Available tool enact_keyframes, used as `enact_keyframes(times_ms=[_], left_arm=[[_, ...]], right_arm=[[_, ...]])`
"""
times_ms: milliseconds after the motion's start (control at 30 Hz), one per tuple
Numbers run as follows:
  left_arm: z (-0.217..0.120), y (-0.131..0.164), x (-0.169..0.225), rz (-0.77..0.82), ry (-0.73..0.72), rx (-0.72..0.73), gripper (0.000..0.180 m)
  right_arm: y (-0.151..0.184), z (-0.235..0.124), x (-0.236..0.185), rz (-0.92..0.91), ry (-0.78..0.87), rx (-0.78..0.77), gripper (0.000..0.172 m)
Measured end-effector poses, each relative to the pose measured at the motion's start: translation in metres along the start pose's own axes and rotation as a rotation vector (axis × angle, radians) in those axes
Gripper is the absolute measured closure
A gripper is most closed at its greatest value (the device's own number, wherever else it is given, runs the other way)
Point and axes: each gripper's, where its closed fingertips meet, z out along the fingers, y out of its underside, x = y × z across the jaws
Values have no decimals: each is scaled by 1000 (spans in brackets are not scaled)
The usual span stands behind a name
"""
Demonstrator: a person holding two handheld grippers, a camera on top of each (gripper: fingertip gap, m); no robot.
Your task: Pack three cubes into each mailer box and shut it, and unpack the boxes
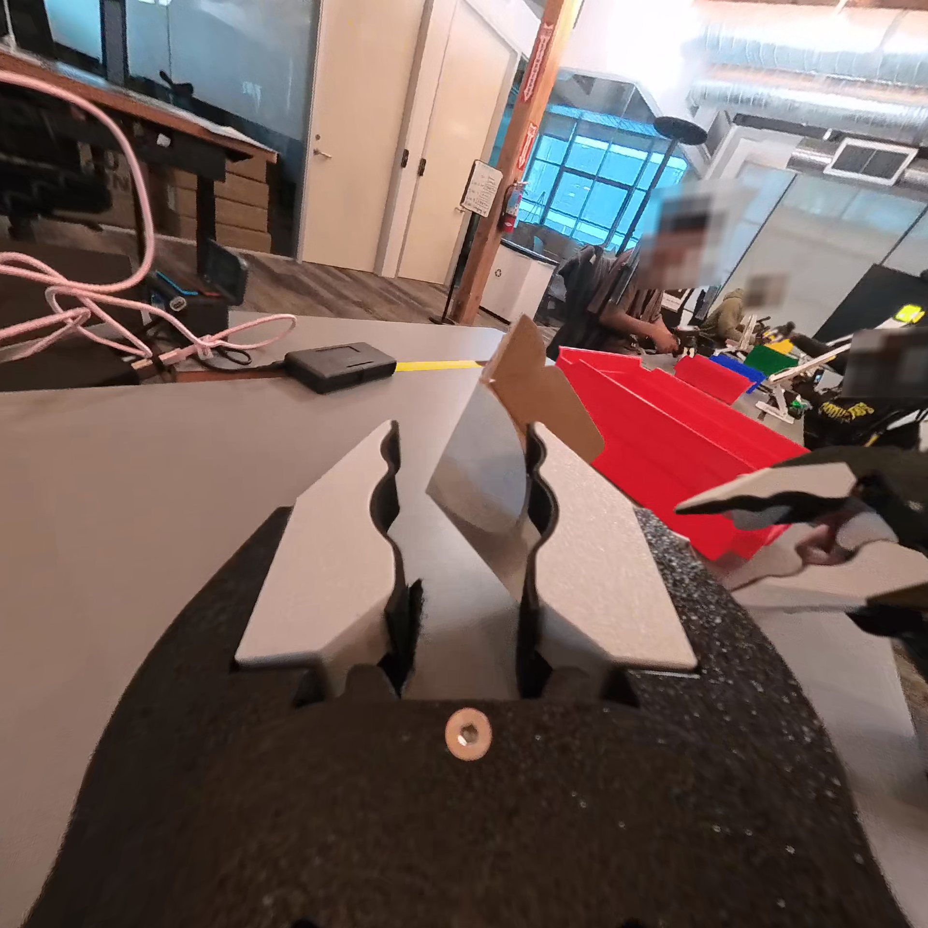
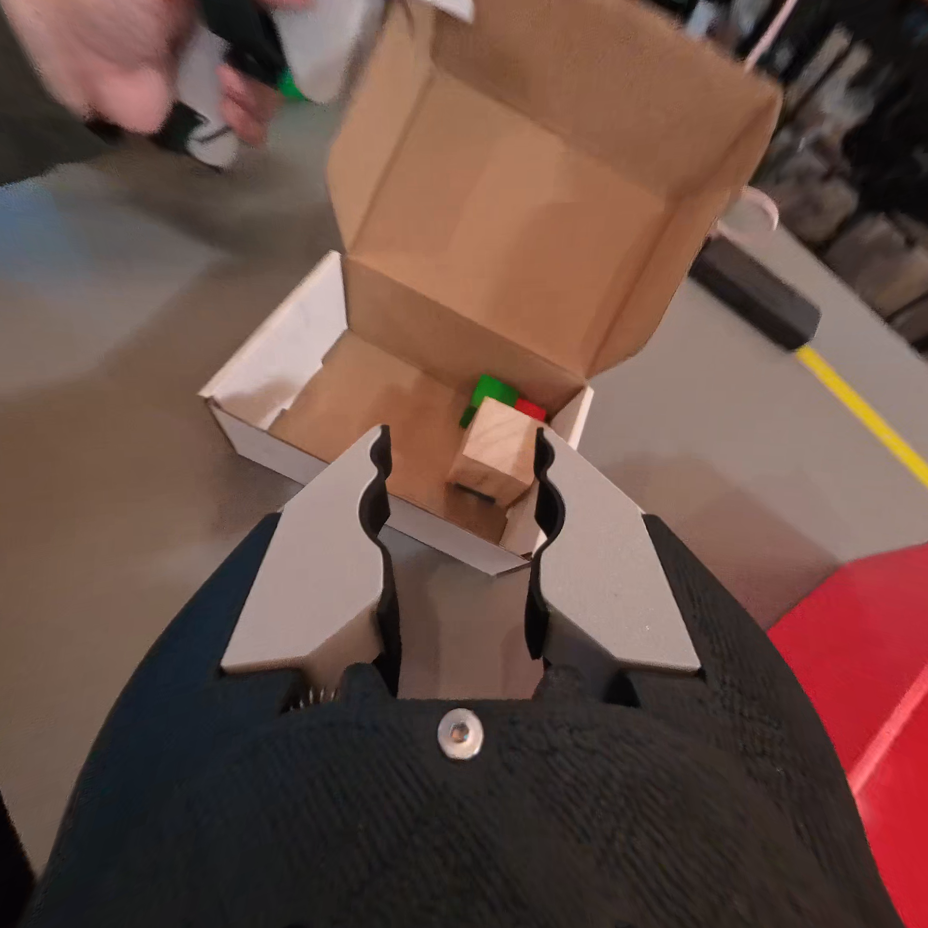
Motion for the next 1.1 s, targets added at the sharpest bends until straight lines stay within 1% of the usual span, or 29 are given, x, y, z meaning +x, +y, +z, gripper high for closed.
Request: enact_keyframes(times_ms=[33, 100, 167, 267, 367, 433, 567, 667, 867, 967, 1033, 1100], left_arm=[[-2, -1, 2, 21, 1, 17, 133], [-7, -3, 3, 44, -6, 72, 144], [-9, -5, 4, 37, -6, 119, 151], [-10, -5, -2, 15, -41, 169, 146], [-6, 3, 0, 50, -48, 142, 141], [-4, 5, 4, 63, -34, 138, 141], [-4, 3, 11, 36, 3, 147, 144], [-4, 3, 12, 45, 2, 145, 147], [-4, 3, 13, 52, -1, 142, 149], [-4, 3, 13, 55, 0, 142, 149], [-4, 4, 14, 57, 2, 136, 149], [-3, 5, 15, 65, 3, 132, 149]], right_arm=[[5, 5, 4, 37, 14, -51, 115], [11, 14, 7, 111, 3, -125, 115], [15, 22, 9, 176, -14, -178, 110], [23, 32, 13, 192, -7, -252, 109], [27, 36, 16, 180, 23, -304, 110], [30, 38, 17, 179, 41, -344, 110], [31, 39, 24, 160, 90, -392, 108], [32, 40, 25, 157, 84, -419, 108], [31, 40, 10, 163, 9, -425, 105], [22, 39, -4, 190, -80, -391, 112], [21, 39, 5, 180, -28, -385, 111], [29, 40, 15, 151, 36, -423, 109]])
